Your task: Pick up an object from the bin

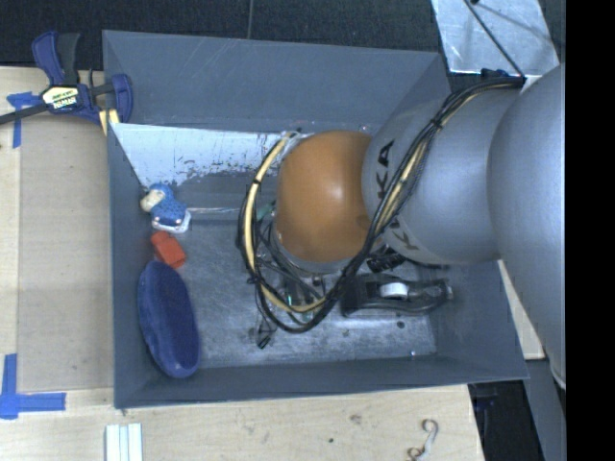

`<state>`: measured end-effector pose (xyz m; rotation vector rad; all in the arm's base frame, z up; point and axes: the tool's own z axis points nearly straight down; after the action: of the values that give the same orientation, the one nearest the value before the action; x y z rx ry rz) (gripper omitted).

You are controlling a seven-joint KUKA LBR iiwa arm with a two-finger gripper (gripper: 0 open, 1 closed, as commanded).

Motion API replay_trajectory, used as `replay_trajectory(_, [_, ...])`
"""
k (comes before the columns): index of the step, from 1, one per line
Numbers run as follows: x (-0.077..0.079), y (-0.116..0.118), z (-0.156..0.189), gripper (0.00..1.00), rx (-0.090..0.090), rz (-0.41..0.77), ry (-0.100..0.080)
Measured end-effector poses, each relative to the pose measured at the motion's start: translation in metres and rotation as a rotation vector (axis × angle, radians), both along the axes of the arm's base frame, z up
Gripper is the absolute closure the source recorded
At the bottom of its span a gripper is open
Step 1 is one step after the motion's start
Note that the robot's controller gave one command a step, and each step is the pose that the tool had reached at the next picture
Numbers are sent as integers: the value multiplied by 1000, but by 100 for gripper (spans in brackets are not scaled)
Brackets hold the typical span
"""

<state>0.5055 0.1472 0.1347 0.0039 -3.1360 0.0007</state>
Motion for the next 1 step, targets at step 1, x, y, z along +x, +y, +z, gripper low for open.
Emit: replay_trajectory(1, [108, 85, -67, 0, 2, 57, -11])
